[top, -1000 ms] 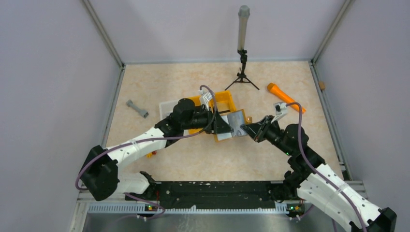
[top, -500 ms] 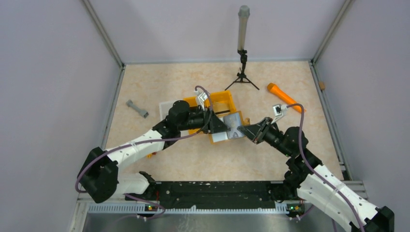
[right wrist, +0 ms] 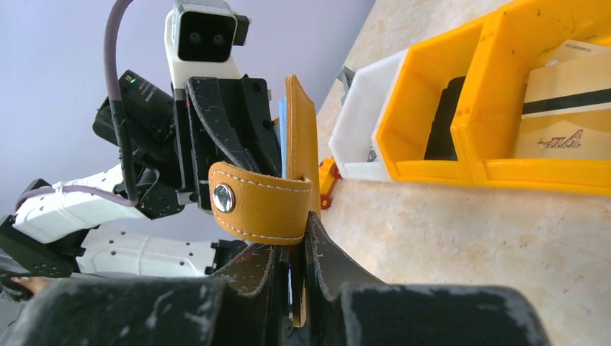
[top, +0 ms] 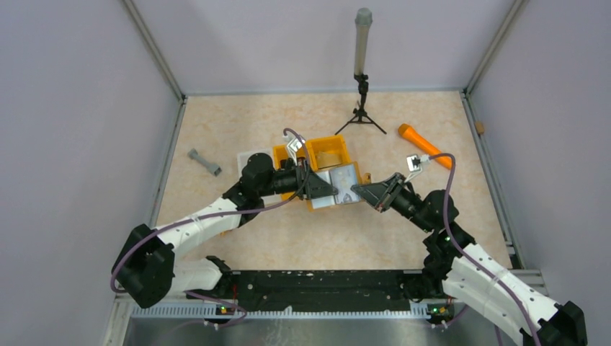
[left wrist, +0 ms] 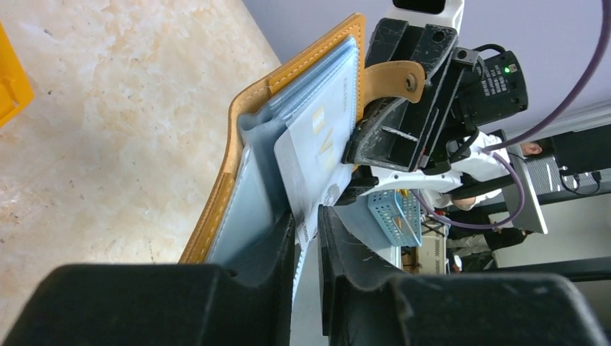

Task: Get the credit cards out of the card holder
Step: Remove the credit card from the card holder.

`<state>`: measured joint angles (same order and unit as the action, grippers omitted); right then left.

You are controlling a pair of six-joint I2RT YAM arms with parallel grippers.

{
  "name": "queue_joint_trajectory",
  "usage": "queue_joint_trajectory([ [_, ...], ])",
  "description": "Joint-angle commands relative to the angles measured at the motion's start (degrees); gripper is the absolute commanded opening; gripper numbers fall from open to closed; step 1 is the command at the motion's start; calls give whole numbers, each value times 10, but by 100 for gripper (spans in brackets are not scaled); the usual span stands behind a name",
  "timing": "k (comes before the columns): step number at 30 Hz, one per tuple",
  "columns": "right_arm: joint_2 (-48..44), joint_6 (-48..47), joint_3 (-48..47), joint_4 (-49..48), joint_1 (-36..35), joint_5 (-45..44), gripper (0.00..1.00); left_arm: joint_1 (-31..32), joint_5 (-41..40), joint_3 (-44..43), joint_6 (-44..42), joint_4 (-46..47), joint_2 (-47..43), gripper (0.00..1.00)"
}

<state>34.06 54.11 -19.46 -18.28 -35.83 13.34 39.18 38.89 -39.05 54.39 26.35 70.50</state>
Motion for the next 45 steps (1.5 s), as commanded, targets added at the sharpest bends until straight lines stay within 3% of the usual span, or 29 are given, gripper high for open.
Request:
queue_joint_trajectory([
  [1, 13, -11, -1, -32, 0, 8, 0, 4, 39, 2, 18, 84, -27, 19],
  [10, 72, 6, 14, -109, -1, 55, 0, 3, 71, 1, 47, 147, -15, 14],
  [14, 70, 2, 7, -99, 0, 52, 1, 1, 70, 0, 41, 139, -19, 3],
  [19, 42, 1, 11, -84, 0, 29, 9, -8, 60, 9, 28, 118, -30, 0],
  [23, 28, 17, 23, -116, 0, 33, 28, -14, 62, 17, 33, 120, -33, 0],
  [26, 28, 30, 27, -134, 0, 40, 30, -15, 64, 18, 34, 121, -35, 0],
  [32, 16, 37, 29, -143, 0, 37, 22, -15, 67, 24, 36, 126, -38, 0],
  [37, -7, 33, 26, -107, 0, 13, 0, -19, 66, 31, 35, 121, -43, 0],
  [45, -22, 35, 20, -89, 0, 5, 0, -26, 71, 35, 29, 109, -51, 0],
])
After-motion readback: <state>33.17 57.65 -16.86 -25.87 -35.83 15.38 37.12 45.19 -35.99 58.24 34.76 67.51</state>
